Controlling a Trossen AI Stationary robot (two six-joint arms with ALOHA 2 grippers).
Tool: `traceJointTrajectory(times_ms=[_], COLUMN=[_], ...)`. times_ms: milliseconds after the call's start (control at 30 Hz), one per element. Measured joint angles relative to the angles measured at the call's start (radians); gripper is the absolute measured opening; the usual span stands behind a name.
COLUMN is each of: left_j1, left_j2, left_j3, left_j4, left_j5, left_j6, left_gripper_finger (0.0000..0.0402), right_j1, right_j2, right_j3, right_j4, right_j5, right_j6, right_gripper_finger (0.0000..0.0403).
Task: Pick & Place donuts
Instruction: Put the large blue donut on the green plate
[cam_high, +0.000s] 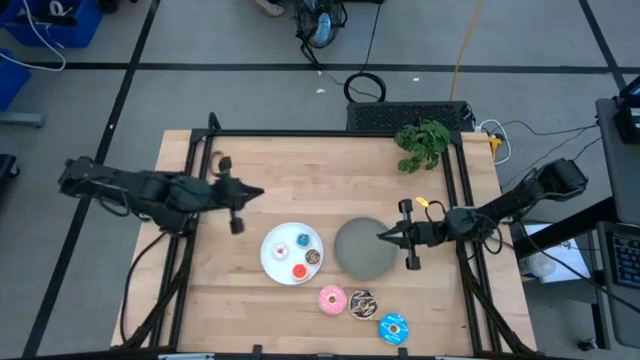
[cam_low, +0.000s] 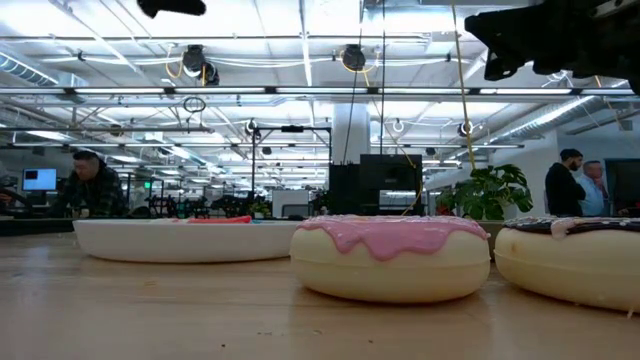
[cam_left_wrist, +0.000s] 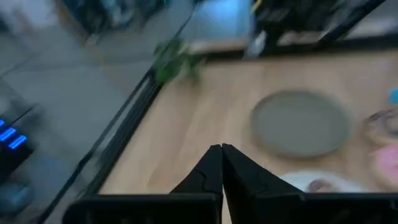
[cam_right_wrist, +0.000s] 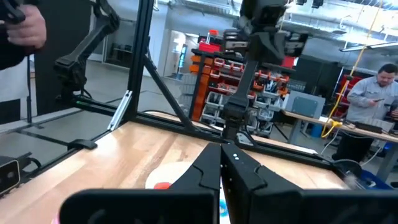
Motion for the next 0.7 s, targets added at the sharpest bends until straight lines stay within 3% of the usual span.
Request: traceJointTrajectory(times_ms=[67, 167, 500, 700], left_j1=[0.014, 0.046, 0.112, 0.108], left_j2=[-0.099, -0.206, -0.475, -0.541], left_j3=[-0.126, -0.291, -0.643, -0.817], left_j4=[0.15, 0.334, 0.578, 0.772], left_j5=[0.066, 0.08, 0.197, 0.181], left_j6=[0.038, 0.07, 0.027, 0.043], left_gripper_finger=[0.0004, 0.0005, 0.0003, 0.0002], right_j1=[0.0, 0.0, 0.0, 0.0], right_j2=[-0.007, -0.009, -0.009, -0.008], right_j3=[-0.006, -0.008, -0.008, -0.009], right_j4=[-0.001, -0.001, -0.029, -0.049], right_j5=[0.0, 0.0, 0.0, 0.0], right_j6=[0.0, -0.015, -0.007, -0.006], right_gripper_finger=[0.0, 0.0, 0.0, 0.0])
